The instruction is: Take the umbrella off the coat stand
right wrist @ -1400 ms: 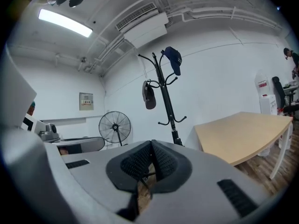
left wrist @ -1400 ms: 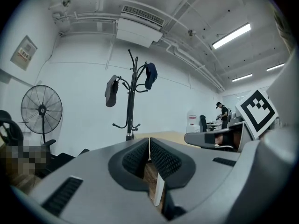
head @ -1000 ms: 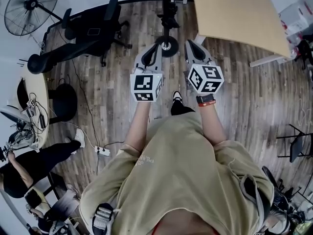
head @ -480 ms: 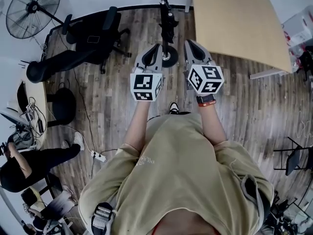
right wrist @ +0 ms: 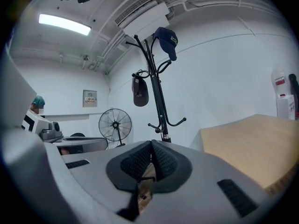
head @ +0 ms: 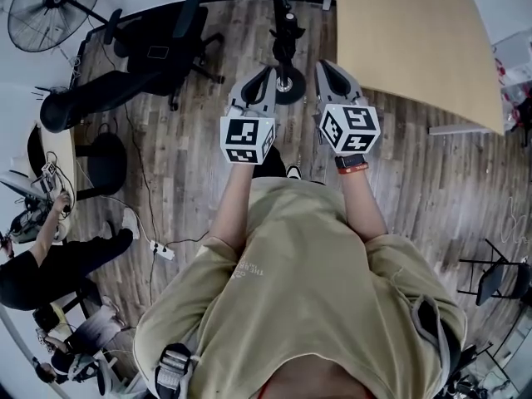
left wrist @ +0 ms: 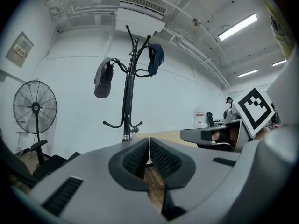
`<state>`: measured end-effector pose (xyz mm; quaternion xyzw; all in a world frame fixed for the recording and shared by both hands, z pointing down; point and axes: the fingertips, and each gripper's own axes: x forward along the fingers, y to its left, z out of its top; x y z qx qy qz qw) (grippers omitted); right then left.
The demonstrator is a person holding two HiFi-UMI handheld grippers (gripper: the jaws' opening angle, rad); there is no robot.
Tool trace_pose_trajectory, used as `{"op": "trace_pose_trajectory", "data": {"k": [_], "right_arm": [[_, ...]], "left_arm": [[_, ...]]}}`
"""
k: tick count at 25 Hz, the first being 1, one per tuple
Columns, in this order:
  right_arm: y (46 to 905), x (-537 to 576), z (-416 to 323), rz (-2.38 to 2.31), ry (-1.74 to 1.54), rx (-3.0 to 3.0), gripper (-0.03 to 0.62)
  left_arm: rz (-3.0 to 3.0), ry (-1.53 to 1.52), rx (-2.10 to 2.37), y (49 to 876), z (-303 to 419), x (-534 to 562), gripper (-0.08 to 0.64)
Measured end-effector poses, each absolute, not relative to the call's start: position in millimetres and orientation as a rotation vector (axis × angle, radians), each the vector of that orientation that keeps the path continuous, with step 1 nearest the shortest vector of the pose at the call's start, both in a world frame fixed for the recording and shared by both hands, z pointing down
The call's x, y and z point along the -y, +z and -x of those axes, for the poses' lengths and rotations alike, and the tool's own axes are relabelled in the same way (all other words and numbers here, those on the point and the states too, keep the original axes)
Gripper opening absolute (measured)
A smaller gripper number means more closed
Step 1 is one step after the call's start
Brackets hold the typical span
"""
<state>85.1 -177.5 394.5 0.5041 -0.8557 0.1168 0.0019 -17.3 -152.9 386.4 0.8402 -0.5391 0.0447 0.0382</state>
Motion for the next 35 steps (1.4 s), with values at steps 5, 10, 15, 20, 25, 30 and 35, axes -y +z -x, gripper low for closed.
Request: {"op": "trace_pose_trajectory", "data": {"k": [5,10,15,20,25,30,35], "right_arm": [[401.2,195.3,-79.6,-1.581,0.365,2.702,0.015],[420.6,213.9,-66.1,-1.56,0.425,2.704,0.015],[431.8,232.8,-55.6,-1.542,0.459,2.694,0.015],[435.1,250.8,-50.3,-1.526,0.473,2.695,0.015],[449.4,262.5,-42.4,-1.496,0.511,2.69,0.015],[464.1,271.5,-35.1,-1.478,0.534,2.675,0.015],[474.1,284.7,-35.7,-1.489,0.56,2.652,0.015]], "left_arm": [[-2.605,0.149,1.622,398.2,17.2,171.9,0.026],[-2.635,0.182,1.555,416.9,21.5,200.6,0.026],[-2.625,0.179,1.472,435.0,23.1,230.4,0.028],[-2.658,0.269,1.395,453.9,18.9,254.4,0.08],[-2.684,0.31,1.335,471.6,19.7,275.3,0.094],[-2.685,0.329,1.284,493.9,27.3,292.5,0.137],[-2.69,0.354,1.243,510.2,31.6,314.1,0.166]]}}
